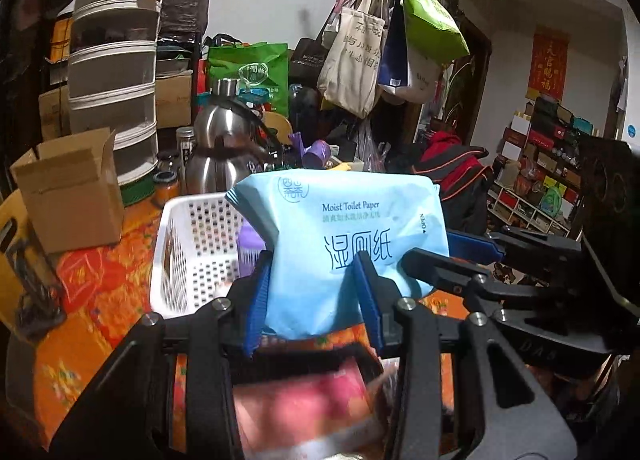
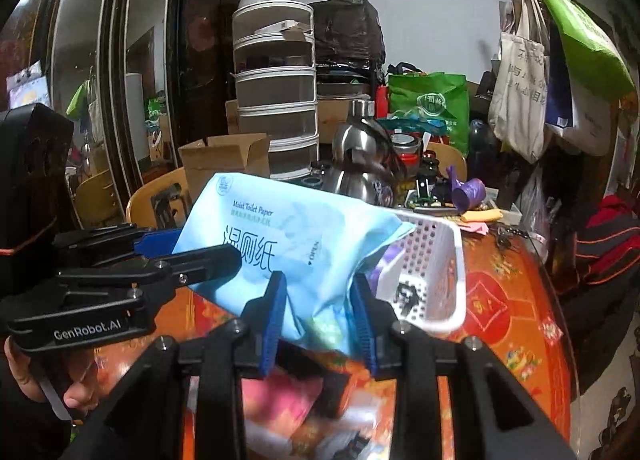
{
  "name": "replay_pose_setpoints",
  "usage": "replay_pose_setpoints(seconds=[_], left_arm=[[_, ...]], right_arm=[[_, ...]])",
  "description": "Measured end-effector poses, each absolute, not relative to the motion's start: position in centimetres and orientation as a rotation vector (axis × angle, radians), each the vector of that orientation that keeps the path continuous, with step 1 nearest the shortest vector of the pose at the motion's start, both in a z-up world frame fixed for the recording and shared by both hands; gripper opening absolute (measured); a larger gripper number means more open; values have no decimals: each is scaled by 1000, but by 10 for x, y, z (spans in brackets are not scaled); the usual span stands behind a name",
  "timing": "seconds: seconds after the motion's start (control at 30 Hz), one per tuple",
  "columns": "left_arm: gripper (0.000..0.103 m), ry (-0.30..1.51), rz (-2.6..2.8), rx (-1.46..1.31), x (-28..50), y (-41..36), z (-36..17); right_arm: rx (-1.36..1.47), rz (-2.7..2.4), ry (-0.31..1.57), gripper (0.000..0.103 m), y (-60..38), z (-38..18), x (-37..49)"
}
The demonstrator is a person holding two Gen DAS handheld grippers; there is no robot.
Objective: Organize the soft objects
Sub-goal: 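Carry the light-blue pack into the basket and open the left tool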
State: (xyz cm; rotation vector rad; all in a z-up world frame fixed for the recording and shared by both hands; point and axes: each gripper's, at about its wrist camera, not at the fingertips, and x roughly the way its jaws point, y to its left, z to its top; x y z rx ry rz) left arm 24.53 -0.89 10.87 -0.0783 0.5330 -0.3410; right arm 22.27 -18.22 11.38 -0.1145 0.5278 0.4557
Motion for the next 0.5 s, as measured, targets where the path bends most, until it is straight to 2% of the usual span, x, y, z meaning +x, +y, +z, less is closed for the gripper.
replay_pose_setpoints(seconds=[0.23,0.5], left_arm=[[38,565,-327,-38,303,-15,127],[38,667,-318,-58,358,-13,82]], right_arm=[[-89,456,578,32,-186,122,278],[-78,449,681,32,-184,79,326]])
